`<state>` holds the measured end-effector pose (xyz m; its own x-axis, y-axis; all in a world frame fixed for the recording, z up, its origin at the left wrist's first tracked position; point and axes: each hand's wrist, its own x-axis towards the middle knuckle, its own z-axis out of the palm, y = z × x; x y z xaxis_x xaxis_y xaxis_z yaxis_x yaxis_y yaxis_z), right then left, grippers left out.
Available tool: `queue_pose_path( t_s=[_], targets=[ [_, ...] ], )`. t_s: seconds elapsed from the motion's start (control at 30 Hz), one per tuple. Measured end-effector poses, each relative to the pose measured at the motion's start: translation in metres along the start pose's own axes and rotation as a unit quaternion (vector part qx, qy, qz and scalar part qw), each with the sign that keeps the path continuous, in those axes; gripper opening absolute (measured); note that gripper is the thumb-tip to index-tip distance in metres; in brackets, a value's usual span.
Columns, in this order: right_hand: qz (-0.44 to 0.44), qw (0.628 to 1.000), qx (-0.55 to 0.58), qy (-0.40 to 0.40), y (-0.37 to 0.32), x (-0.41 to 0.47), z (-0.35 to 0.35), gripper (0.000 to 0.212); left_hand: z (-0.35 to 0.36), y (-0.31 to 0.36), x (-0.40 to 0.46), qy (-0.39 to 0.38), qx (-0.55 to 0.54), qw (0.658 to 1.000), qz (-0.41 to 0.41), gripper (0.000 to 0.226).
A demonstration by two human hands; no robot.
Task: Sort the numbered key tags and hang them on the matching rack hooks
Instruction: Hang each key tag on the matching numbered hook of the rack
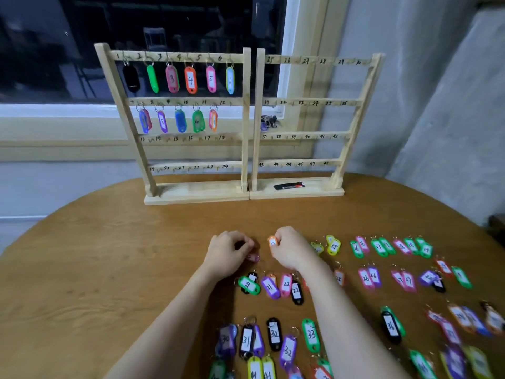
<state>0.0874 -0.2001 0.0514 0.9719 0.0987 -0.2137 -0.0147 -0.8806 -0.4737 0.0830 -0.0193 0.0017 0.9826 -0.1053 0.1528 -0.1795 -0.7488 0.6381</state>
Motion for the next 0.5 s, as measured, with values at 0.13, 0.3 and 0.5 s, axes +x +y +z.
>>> queue_pose_path(
  t_s=[0.13, 0.3, 0.5],
  targets=[
    [-0.029, 0.989, 0.143, -0.027, 0.003, 0.005, -0.02, 0.013, -0.006, -0.009, 0.001, -0.053, -0.013, 0.998, 0.03, 0.037],
    [-0.047, 0.973, 0.224, -0.027, 0.004, 0.0, -0.034, 0.014, -0.017, -0.01, 0.006, -0.116, -0.017, 0.992, 0.036, 0.025],
    [-0.028, 0.945, 0.324, -0.036, 0.003, -0.005, -0.029, 0.022, -0.021, -0.011, 0.008, -0.147, -0.023, 0.988, 0.038, 0.023]
  ],
)
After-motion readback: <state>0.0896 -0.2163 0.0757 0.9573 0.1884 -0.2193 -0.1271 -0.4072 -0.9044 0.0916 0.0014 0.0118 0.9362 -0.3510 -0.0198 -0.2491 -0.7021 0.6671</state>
